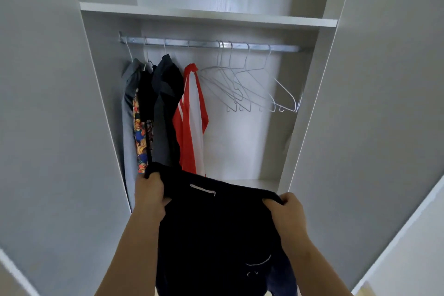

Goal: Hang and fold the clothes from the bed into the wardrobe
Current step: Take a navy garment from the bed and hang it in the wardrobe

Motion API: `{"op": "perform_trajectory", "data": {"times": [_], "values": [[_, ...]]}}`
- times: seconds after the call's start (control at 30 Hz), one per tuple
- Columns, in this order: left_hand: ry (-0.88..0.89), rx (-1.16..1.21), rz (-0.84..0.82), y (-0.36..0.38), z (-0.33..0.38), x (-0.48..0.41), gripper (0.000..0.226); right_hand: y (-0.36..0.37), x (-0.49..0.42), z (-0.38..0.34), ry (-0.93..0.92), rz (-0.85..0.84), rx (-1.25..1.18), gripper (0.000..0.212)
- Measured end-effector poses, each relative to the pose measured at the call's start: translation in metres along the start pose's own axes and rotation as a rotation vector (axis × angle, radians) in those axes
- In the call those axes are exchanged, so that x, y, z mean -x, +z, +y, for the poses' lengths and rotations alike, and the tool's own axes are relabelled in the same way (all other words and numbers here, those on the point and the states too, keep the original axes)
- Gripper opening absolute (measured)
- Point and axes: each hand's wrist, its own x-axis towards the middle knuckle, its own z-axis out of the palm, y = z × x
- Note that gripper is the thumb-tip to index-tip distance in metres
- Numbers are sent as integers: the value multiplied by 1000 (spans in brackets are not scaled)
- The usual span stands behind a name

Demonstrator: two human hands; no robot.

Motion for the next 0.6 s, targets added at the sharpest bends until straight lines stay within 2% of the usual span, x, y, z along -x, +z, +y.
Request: {"op": "perform_trajectory", "data": {"times": [0.33, 0.47, 0.6], "values": [[99, 226, -124, 82, 83, -103, 34, 89, -115, -58, -11, -5, 56, 15], [95, 311, -94, 90, 89, -124, 30, 117, -137, -61, 28, -135, 13, 16], [85, 351, -23, 114, 87, -146, 27, 132, -175, -84, -20, -180, -90, 13]]}}
